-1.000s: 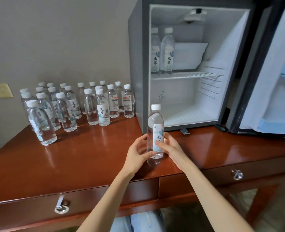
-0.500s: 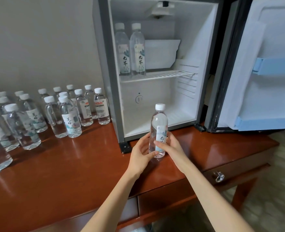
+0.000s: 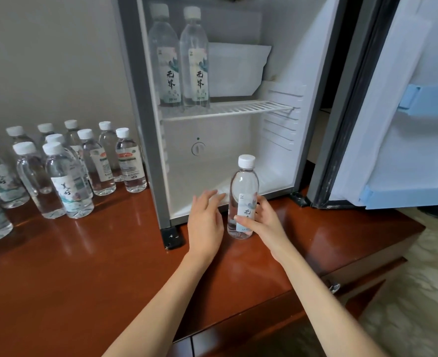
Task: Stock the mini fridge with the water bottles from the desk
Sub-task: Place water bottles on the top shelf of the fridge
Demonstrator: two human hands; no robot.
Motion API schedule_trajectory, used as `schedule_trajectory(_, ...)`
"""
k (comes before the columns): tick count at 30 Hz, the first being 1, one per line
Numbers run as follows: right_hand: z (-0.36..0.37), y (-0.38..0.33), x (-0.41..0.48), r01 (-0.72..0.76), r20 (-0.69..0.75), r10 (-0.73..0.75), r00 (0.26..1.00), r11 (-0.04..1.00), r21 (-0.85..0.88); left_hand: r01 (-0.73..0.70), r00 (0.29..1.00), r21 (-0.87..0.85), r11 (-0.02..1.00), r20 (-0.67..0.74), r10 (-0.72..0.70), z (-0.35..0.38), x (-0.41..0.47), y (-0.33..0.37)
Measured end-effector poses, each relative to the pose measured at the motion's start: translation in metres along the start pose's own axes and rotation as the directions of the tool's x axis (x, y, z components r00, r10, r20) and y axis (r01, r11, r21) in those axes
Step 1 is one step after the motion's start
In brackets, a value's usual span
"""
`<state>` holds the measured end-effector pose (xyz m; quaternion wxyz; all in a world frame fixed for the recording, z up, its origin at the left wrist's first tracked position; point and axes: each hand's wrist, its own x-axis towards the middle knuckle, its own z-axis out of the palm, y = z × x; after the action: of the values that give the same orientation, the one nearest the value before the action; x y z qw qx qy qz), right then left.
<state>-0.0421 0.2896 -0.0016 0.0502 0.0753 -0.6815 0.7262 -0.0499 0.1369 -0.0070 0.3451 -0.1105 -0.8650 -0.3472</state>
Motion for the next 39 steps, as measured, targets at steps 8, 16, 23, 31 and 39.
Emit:
schedule_trajectory(8, 0.0, 0.002, -0.001, 0.001, -0.004, -0.001, 1.0, 1.0, -0.017, 0.009, 1.0, 0.18, 0.984, 0.001, -0.009, 0.01, 0.01, -0.007)
schedule_trajectory(16, 0.004, 0.001, -0.003, 0.063, -0.028, -0.065, 0.997, 0.996, -0.064, 0.023, 0.999, 0.172, 0.985, 0.036, -0.03, 0.005, 0.009, -0.002)
schedule_trajectory(23, 0.016, -0.045, 0.017, 0.199, -0.001, -0.199, 0.98, 0.98, -0.021, 0.012, 0.998, 0.163, 0.986, 0.059, -0.022, 0.002, 0.007, -0.002)
schedule_trajectory(31, 0.039, -0.165, 0.064, 0.454, -0.056, -0.452, 0.89, 0.891, 0.027, 0.009, 0.994, 0.155, 0.988, 0.102, -0.025, 0.002, 0.005, -0.003)
schedule_trajectory(39, 0.052, -0.197, 0.128, 0.431, -0.176, -0.432, 0.885, 0.901, -0.044, 0.034, 0.993, 0.137, 0.99, 0.107, -0.049, -0.001, 0.005, -0.001)
